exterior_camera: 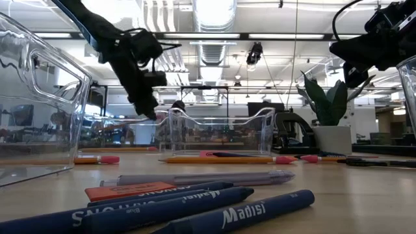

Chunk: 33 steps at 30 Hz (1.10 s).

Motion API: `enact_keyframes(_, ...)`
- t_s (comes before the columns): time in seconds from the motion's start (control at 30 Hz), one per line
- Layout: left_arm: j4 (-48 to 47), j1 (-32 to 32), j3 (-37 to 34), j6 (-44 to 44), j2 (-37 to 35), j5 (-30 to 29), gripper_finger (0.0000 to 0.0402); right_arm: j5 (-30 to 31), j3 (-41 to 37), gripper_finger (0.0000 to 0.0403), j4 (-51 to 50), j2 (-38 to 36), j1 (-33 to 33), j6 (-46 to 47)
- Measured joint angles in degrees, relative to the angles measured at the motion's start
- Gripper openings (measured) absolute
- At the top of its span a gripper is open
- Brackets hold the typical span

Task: Sort crayons/erasers/pens/pencils in bins
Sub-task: Put the orange pencil into the top left transparent bin

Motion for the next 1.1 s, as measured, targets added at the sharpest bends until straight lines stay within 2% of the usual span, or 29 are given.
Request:
enact_keyframes(0.2,-1.74,1.45,-0.02,-0.21,2.83,4.64,0.0017,0.0,-0.02,0.0022,0.0,0.0,-0.01,0.01)
enact_keyframes(0.33,-1.68,3.13,0.11,-7.03,4.29,5.26,0.0017,0.0,-0.01,0.0022,0.0,0.0,0.0,0.01)
enact_keyframes(0.53,-1.6,5.81,0.56,-7.6,4.57,7.87,0.0017,0.0,-0.01,0.0022,0.0,0.0,0.01,0.01)
enact_keyframes(0.7,-1.69,7.78,0.55,-8.06,4.37,14.58,0.0017,0.0,-0.02,0.0022,0.0,0.0,0.01,0.0)
enact_keyframes(0.8,-1.65,8.32,0.52,-11.81,4.39,16.99,0.0017,0.0,-0.02,0.0022,0.0,0.0,0.01,0.01)
enact_keyframes(1.1,-1.59,11.04,0.48,-20.94,4.22,17.35,0.0017,0.0,-0.02,0.0022,0.0,0.0,0.0,0.0)
